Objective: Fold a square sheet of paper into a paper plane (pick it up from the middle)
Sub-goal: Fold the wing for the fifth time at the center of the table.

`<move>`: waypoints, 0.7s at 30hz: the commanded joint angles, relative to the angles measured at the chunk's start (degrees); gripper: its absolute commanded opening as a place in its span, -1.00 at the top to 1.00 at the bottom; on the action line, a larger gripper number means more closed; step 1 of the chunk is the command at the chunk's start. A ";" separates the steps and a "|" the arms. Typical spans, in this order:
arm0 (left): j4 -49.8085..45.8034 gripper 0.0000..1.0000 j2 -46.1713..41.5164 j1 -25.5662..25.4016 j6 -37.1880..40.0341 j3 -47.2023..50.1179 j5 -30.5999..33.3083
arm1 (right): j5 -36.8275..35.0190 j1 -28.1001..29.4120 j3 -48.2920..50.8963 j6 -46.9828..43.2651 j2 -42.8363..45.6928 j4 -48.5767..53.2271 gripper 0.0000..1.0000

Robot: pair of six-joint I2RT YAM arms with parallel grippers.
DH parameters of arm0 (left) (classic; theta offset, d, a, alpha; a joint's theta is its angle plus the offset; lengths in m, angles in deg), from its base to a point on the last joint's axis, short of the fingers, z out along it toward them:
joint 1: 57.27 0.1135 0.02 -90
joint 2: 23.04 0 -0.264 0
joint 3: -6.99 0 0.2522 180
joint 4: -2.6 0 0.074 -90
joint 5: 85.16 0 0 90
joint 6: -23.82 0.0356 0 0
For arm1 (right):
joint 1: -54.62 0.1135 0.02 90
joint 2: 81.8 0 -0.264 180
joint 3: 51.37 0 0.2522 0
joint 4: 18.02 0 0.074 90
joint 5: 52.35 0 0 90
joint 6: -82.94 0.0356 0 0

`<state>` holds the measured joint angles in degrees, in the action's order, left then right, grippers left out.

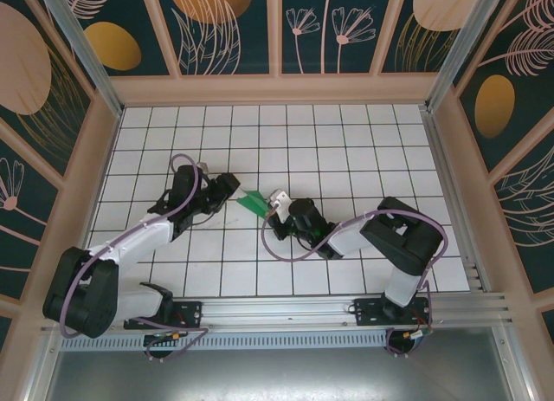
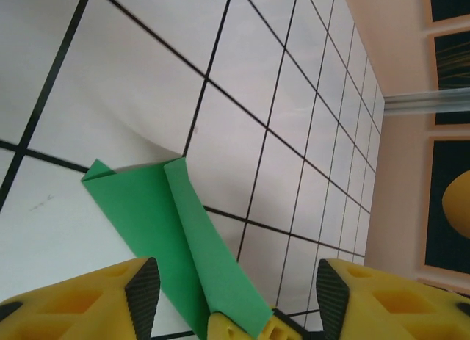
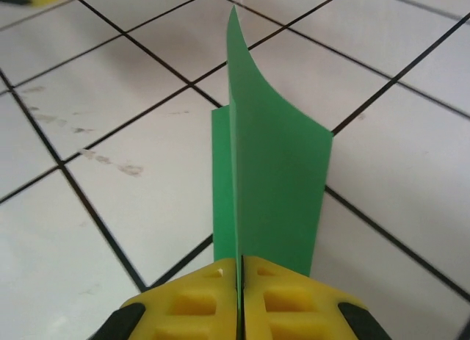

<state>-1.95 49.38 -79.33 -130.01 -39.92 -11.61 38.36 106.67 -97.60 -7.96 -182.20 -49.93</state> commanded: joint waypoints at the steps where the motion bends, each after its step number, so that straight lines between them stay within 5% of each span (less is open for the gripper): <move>1: 5.32 -0.24 -1.11 -0.07 2.40 4.36 -1.30 | 6.42 -0.61 -0.42 7.26 0.85 0.71 0.83; 11: 21.90 -0.06 -1.06 -1.34 1.96 15.31 -7.23 | 14.72 -2.96 -2.92 18.25 -2.05 0.43 0.89; 21: 28.51 0.09 1.45 -2.81 2.01 18.45 -8.40 | 19.32 -3.38 -5.63 25.08 -5.40 0.97 0.89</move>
<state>21.70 49.91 -81.73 -128.74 -22.19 -18.78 54.80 103.44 -101.29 13.76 -186.22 -48.84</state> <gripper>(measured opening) 0.460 0.058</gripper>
